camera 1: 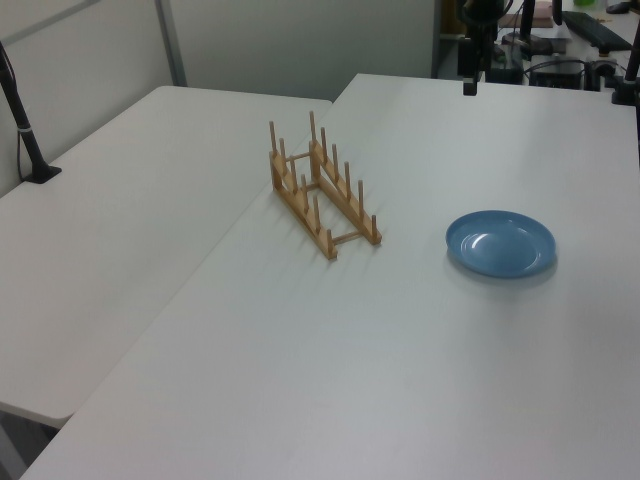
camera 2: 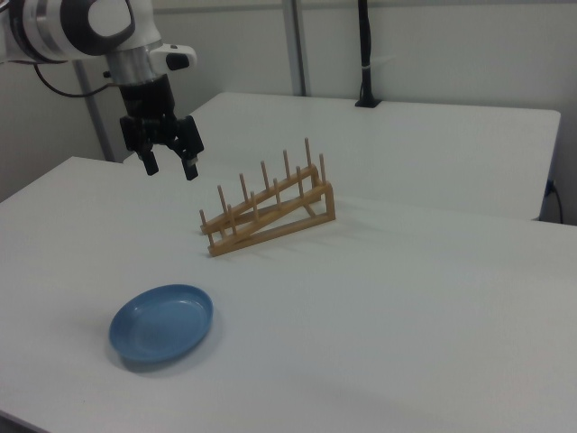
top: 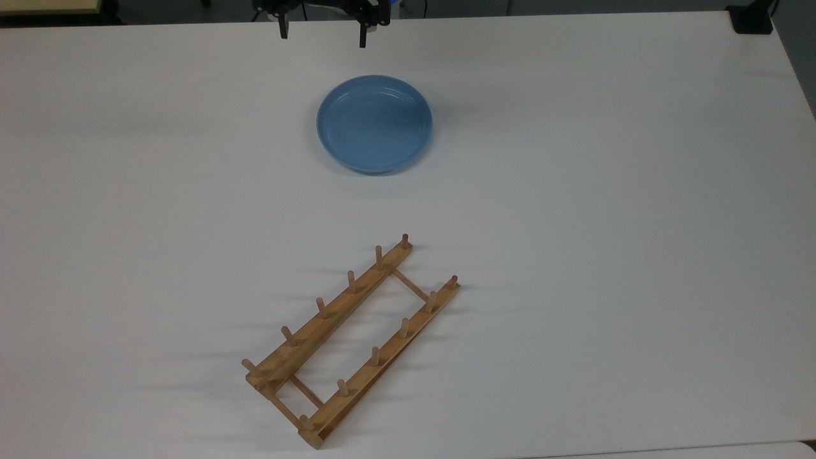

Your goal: Place plate in plate rack

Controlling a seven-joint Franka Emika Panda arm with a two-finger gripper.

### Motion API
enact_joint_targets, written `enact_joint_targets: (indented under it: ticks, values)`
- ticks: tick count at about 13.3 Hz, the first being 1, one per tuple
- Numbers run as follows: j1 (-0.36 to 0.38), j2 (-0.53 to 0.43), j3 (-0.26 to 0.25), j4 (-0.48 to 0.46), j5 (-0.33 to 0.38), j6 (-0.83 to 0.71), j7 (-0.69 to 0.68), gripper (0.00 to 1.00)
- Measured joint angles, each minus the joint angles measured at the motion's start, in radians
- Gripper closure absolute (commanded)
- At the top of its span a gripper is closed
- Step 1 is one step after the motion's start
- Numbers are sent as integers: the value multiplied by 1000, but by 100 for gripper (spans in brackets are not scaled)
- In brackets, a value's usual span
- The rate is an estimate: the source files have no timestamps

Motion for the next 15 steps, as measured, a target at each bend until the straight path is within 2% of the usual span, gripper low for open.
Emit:
enact_joint_targets:
  ticks: [10,12,15]
  values:
    - [0,1,0,-2,0,0,-6,0]
    - [-2,4,-1,-13,0,0,-151,0]
    - [-13,10,-4,-110,0,79,-392,0]
